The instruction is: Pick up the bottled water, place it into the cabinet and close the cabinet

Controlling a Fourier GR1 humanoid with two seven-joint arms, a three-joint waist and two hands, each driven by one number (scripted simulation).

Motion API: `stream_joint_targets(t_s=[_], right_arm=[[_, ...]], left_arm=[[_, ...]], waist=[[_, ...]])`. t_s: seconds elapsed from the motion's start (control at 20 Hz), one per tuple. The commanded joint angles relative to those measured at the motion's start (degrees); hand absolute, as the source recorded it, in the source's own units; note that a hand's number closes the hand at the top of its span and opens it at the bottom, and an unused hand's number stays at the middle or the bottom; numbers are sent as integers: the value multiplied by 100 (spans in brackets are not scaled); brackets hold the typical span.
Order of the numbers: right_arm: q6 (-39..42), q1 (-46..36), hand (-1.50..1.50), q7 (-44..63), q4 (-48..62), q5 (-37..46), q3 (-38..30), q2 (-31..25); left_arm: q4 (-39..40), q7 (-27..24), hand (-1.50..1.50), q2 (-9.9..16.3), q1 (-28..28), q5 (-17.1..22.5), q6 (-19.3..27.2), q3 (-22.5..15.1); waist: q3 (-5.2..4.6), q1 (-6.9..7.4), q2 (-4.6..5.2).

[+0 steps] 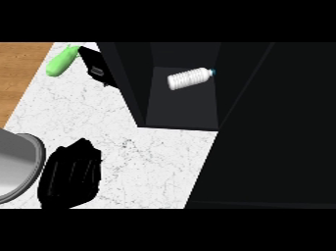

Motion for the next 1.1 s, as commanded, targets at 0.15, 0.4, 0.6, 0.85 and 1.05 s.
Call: stream_joint_targets(t_s=[0.15, 0.4, 0.6, 0.85, 1.05], right_arm=[[-133, -1043, 150, 1131, -81, 405, 615, 1142], [-220, -2023, 150, 1834, 523, 763, 407, 2103], [-174, -3004, 150, 2416, 1423, 676, -343, 3026], [-151, -3761, 150, 2028, 2436, -127, -1451, 3065], [244, -4171, 150, 1743, 3077, -617, -2092, 3076]], left_arm=[[-1283, -213, 150, 608, 1514, 230, -358, 241], [-1940, -127, 150, 903, 2219, 547, -495, 693], [-2105, -261, 150, 1123, 2625, 820, -869, 1162], [-2295, -308, 150, 1078, 3216, 831, -1177, 1229], [-2129, -466, 150, 1235, 3423, 1184, -1711, 1878]], waist=[[-18, -46, 13], [-6, -145, 40], [-2, -153, 67], [8, -120, 90], [9, -155, 90]])
